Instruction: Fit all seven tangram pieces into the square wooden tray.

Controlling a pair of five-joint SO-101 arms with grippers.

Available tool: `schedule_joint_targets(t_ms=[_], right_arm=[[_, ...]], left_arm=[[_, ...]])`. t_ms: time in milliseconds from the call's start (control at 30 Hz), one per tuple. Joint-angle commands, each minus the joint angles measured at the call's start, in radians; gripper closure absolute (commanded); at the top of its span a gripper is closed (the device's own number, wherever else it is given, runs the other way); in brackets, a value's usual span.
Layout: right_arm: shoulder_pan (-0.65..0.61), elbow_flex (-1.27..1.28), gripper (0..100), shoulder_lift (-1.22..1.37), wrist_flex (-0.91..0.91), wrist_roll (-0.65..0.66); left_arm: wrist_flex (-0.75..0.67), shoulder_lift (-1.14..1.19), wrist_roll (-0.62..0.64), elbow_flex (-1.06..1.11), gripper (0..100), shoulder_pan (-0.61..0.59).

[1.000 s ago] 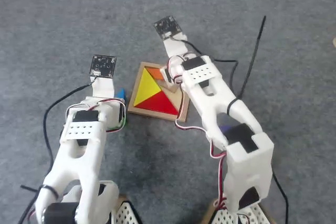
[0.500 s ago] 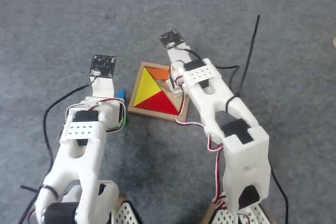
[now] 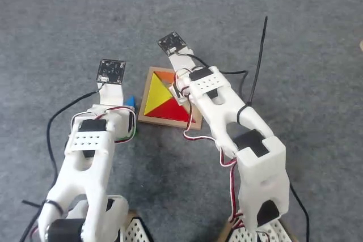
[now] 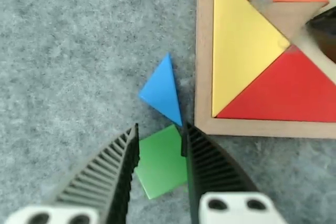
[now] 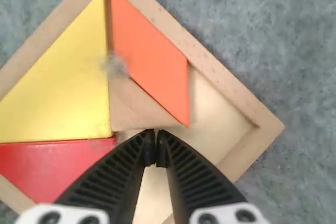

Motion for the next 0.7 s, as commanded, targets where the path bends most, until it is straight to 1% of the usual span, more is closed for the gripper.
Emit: schedule_joint_targets(t_ms=[0,167,233,367,433,533,600,667], right_arm=[[-0.012,-0.064,98.3,-0.139,0.038,0.005],[0.012,-0.051,98.3,-0.252,0.124,0.003],[0.022,-0.025,98.3,-0.305,0.137,0.003],[0.048,0.100,98.3,-0.441,0.122,0.005],[0.062,0.184,98.2,-0.522,0.107,0.011],[0.102,0.334,98.0,-0.638,0.074,0.012],[0.153,0.440,98.0,-0.707,0.065,0.012],[0.211,0.534,97.9,-0.769,0.065,0.014]], left_arm=[[-0.023,-0.011,-0.008,-0.016,87,-0.031],[-0.034,-0.003,-0.003,-0.074,87,-0.166],[-0.020,-0.002,-0.005,-0.097,87,-0.195],[0.106,0.008,-0.002,-0.200,87,-0.253],[0.146,0.054,0.000,-0.251,87,-0.281],[0.169,0.169,0.000,-0.341,87,-0.336],[0.204,0.256,-0.005,-0.426,86,-0.367],[0.262,0.333,-0.014,-0.518,86,-0.373]])
